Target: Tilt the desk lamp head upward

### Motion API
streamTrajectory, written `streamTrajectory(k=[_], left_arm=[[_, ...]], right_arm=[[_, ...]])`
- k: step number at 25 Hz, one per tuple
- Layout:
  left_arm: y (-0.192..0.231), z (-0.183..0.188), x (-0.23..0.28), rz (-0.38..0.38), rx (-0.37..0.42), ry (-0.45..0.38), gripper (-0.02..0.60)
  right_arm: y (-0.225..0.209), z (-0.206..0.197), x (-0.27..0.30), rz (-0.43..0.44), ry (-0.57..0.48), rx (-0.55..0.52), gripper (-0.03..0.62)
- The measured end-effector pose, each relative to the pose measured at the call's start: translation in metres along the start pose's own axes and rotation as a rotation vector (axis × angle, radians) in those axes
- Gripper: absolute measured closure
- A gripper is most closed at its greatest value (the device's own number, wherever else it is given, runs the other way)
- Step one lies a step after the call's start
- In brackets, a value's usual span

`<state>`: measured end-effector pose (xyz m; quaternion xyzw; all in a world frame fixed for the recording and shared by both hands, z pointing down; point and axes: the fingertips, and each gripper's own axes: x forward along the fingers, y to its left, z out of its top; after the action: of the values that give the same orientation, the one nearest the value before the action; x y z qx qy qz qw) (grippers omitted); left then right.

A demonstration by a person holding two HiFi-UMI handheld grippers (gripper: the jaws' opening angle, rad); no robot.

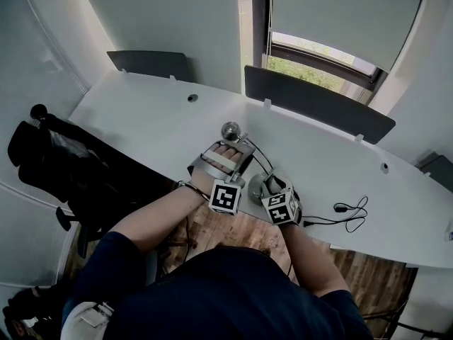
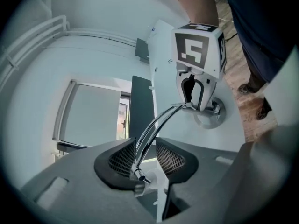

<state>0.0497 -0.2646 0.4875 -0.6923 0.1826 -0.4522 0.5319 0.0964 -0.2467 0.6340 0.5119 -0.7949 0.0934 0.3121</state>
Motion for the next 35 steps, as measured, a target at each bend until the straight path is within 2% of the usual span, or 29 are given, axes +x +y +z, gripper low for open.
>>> streamTrajectory(k=[2, 3, 6, 10, 13, 18, 24, 26, 29, 32, 35], left_arm=[[0.011, -0.002, -0.013, 0.049, -0.067, -0.017, 0.463], [0.016, -0.002, -0.021, 0.066, -0.126, -0.031, 0.463], [0.026, -0.001, -0.044, 0.086, -0.365, -0.085, 0.465], [0.031, 0.005, -0.067, 0.073, -0.658, -0.176, 0.465], [0.030, 0.012, -0.084, 0.038, -0.809, -0.244, 0.465], [0.018, 0.022, -0.105, -0.024, -0.930, -0.318, 0.476], [-0.016, 0.029, -0.107, -0.113, -1.146, -0.373, 0.531], [-0.026, 0.030, -0.108, -0.117, -1.200, -0.388, 0.551], [-0.037, 0.034, -0.114, -0.134, -1.242, -0.410, 0.574], [-0.045, 0.035, -0.118, -0.174, -1.247, -0.397, 0.574], [-0.043, 0.037, -0.119, -0.172, -1.252, -0.416, 0.575]], right_arm=[[0.001, 0.009, -0.018, -0.004, -0.042, 0.020, 0.434], [0.004, 0.012, -0.029, -0.001, -0.062, 0.036, 0.436], [0.017, 0.026, -0.062, 0.014, -0.128, 0.092, 0.436], [0.032, 0.048, -0.100, 0.025, -0.227, 0.135, 0.449], [0.043, 0.065, -0.123, 0.040, -0.280, 0.146, 0.461], [0.054, 0.083, -0.148, 0.064, -0.326, 0.164, 0.487], [0.063, 0.094, -0.157, 0.057, -0.379, 0.202, 0.529], [0.066, 0.090, -0.155, 0.044, -0.387, 0.202, 0.541], [0.070, 0.083, -0.157, 0.021, -0.381, 0.179, 0.556], [0.071, 0.082, -0.159, 0.016, -0.394, 0.177, 0.563], [0.070, 0.084, -0.160, 0.014, -0.399, 0.181, 0.569]])
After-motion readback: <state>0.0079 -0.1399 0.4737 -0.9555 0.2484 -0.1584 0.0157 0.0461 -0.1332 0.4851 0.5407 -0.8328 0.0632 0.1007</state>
